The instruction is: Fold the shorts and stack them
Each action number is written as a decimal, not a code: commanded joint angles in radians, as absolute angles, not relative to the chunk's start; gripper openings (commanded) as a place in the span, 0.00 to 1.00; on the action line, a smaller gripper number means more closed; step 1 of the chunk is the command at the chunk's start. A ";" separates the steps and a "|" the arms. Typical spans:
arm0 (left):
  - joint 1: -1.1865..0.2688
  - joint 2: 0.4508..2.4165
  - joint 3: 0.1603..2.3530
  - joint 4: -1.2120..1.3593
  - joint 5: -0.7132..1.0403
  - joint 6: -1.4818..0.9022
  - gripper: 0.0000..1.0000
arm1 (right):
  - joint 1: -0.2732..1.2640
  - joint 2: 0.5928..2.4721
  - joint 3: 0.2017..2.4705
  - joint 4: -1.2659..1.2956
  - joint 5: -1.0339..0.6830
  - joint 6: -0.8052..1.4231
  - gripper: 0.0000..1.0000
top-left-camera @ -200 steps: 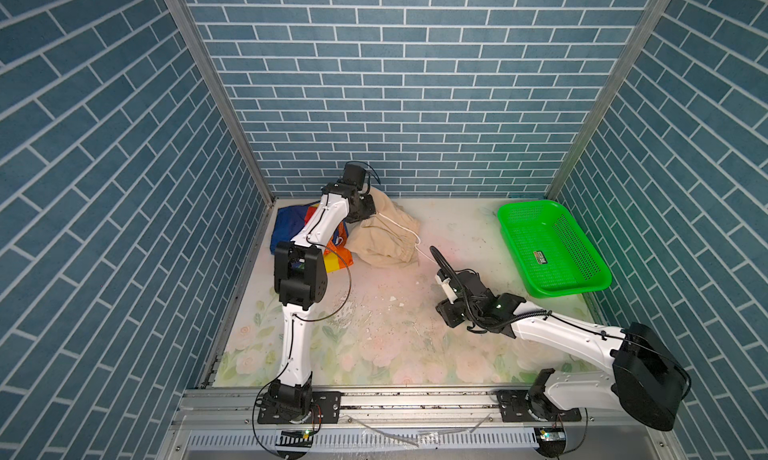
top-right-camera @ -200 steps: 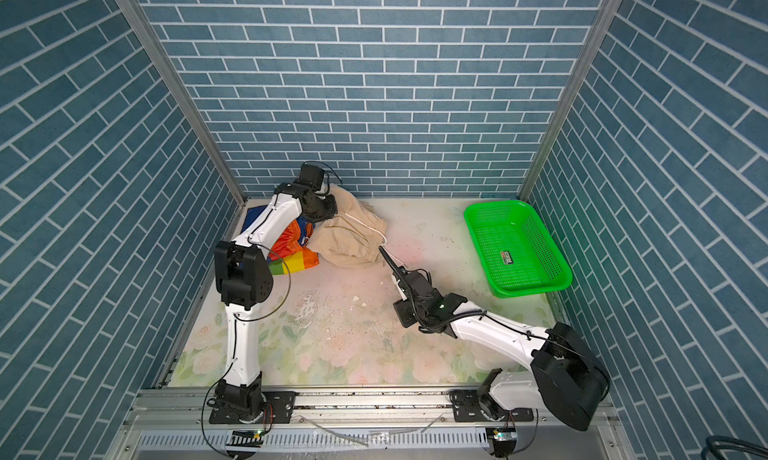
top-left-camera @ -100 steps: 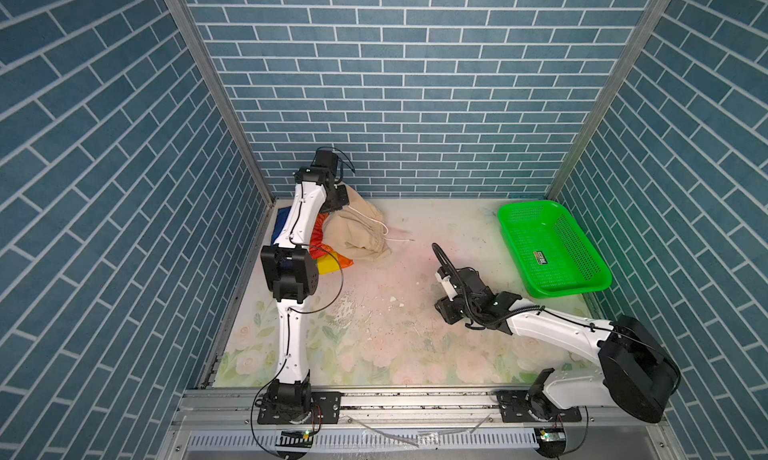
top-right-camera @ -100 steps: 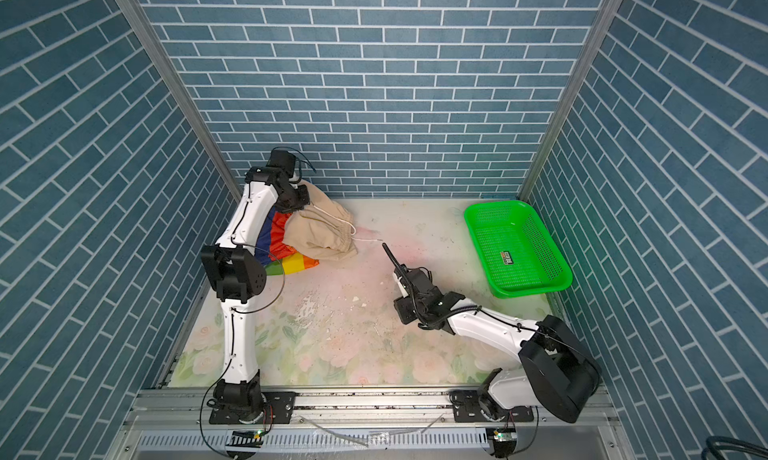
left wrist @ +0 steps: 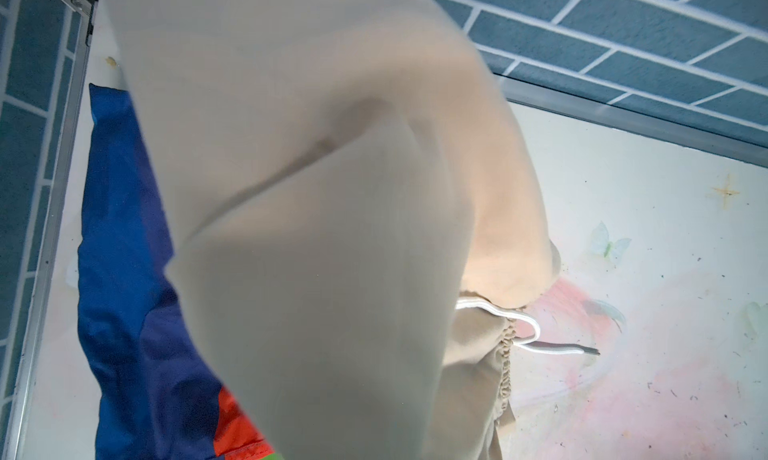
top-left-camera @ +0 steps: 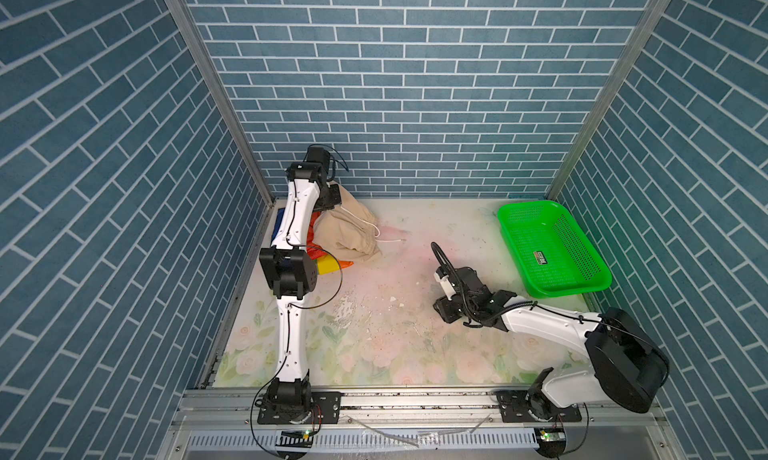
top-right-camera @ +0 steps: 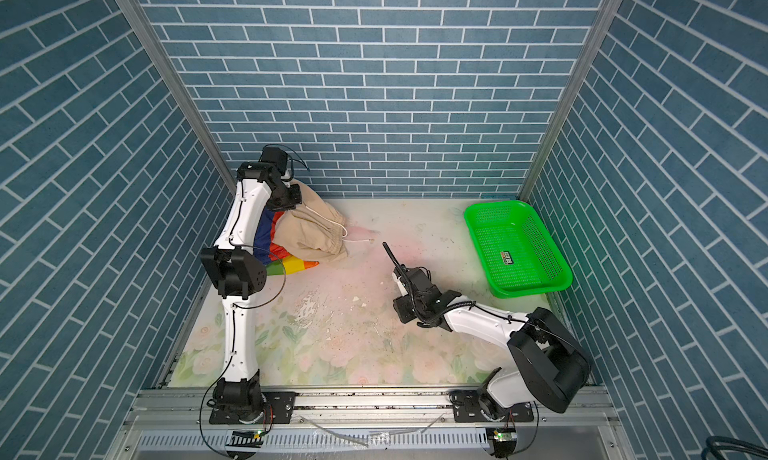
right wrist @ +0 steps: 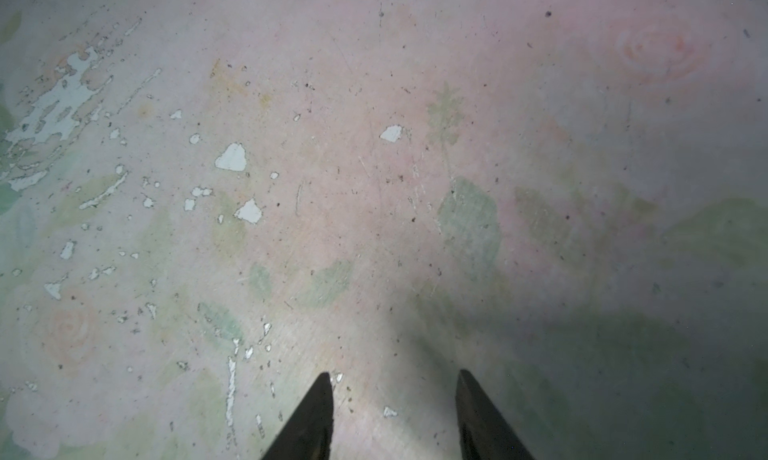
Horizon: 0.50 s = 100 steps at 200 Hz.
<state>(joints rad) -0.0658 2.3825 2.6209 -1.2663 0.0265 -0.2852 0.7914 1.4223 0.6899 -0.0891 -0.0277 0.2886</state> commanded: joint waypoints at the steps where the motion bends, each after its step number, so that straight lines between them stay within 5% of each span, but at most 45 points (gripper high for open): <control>1: -0.047 2.369 2.669 -1.300 0.026 -0.265 0.00 | 0.784 1.440 0.672 -0.064 -0.044 0.314 0.49; 55: 0.012 2.305 2.641 -1.299 0.045 -0.276 0.00 | 0.778 1.455 0.665 -0.049 -0.056 0.324 0.49; 100: 0.101 2.224 2.321 -1.154 0.035 -0.275 0.00 | 0.774 1.464 0.673 -0.050 -0.065 0.327 0.48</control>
<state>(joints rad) 0.0429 2.2810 2.4554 -1.2411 0.0460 -0.2790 0.7822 1.4559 0.6842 -0.0605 -0.0517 0.2993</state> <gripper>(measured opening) 0.078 0.487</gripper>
